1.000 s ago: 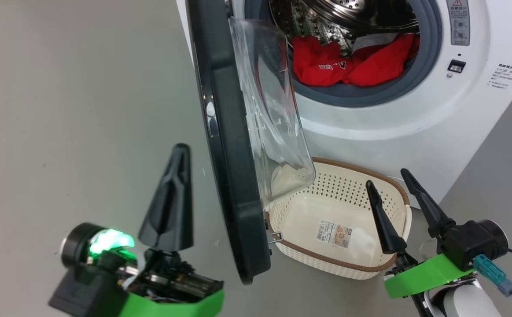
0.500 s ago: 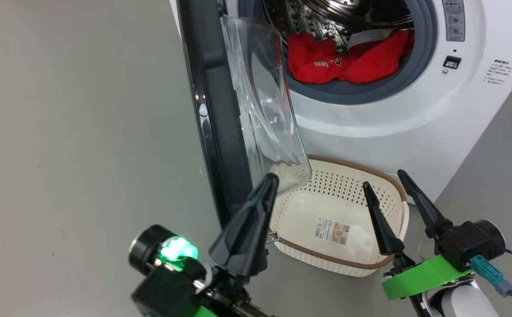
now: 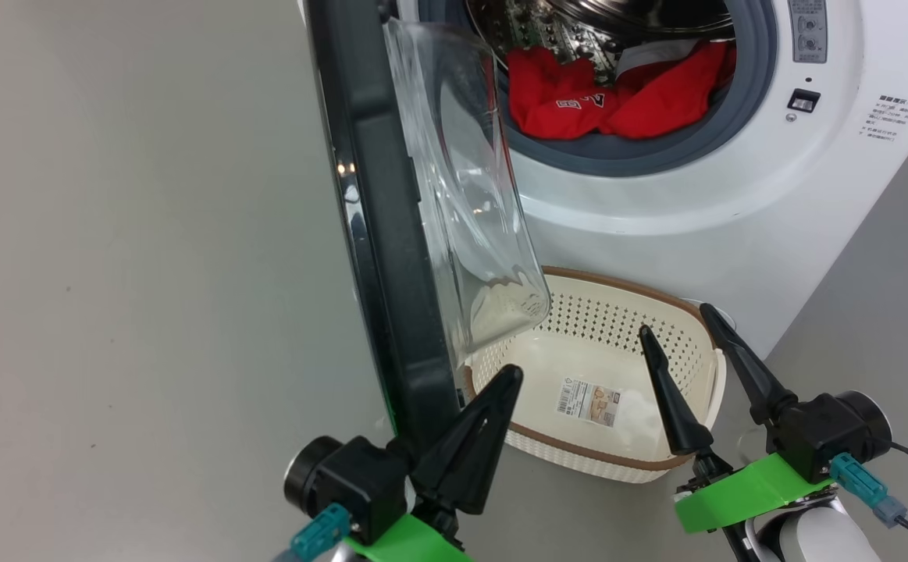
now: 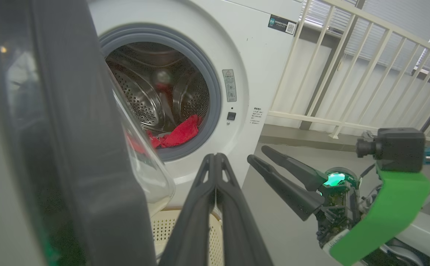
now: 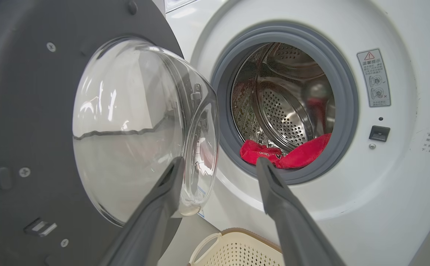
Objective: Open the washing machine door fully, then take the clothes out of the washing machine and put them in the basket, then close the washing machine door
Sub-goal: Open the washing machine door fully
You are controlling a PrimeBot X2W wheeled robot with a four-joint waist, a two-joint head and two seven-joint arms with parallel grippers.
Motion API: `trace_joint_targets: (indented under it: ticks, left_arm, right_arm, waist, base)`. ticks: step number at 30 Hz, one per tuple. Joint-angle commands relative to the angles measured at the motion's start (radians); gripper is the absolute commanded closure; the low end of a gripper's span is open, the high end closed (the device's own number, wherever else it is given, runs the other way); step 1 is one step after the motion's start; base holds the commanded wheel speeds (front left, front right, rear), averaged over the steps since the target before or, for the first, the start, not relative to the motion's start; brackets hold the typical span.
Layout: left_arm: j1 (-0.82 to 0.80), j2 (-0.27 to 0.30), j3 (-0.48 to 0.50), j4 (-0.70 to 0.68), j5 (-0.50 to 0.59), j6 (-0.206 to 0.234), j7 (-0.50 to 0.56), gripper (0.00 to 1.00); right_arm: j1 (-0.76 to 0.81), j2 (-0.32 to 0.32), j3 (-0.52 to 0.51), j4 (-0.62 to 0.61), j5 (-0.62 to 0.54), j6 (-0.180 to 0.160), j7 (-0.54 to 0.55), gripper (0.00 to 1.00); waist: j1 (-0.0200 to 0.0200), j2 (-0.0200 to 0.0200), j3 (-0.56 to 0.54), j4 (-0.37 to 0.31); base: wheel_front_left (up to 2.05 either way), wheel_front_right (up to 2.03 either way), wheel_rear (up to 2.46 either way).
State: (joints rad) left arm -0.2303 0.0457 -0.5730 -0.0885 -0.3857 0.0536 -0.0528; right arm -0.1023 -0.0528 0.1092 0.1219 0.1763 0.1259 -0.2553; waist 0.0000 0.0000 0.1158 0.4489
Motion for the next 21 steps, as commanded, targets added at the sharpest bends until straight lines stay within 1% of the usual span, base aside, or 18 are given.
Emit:
trace_joint_targets:
  ticks: [1, 8, 12, 21]
  left_arm:
    - [-0.03, 0.005, 0.029, -0.015, -0.003, 0.015, 0.005, 1.0]
    - [-0.04, 0.005, 0.046, 0.025, -0.005, 0.084, 0.019, 1.0]
    - [-0.043, 0.006, 0.047, 0.042, 0.003, 0.102, 0.021, 1.0]
    - [-0.04, 0.013, 0.046, 0.069, 0.014, 0.122, 0.014, 1.0]
  right_arm:
    - [-0.02, 0.003, 0.026, -0.022, 0.002, 0.005, -0.006, 0.0]
    - [-0.022, 0.003, 0.024, -0.019, 0.004, 0.005, -0.006, 0.0]
    - [-0.019, 0.003, 0.023, -0.018, 0.008, 0.005, -0.006, 0.0]
    - [-0.017, 0.003, 0.029, -0.014, 0.006, 0.005, -0.006, 0.0]
  waist:
    - [0.0, 0.0, 0.003, -0.002]
    - [0.0, 0.0, 0.01, -0.005]
    - [0.0, 0.0, 0.01, 0.001]
    - [0.0, 0.0, 0.001, 0.029]
  base:
    - [0.0, 0.0, 0.0]
    - [0.0, 0.0, 0.0]
    - [0.0, 0.0, 0.0]
    - [0.0, 0.0, 0.0]
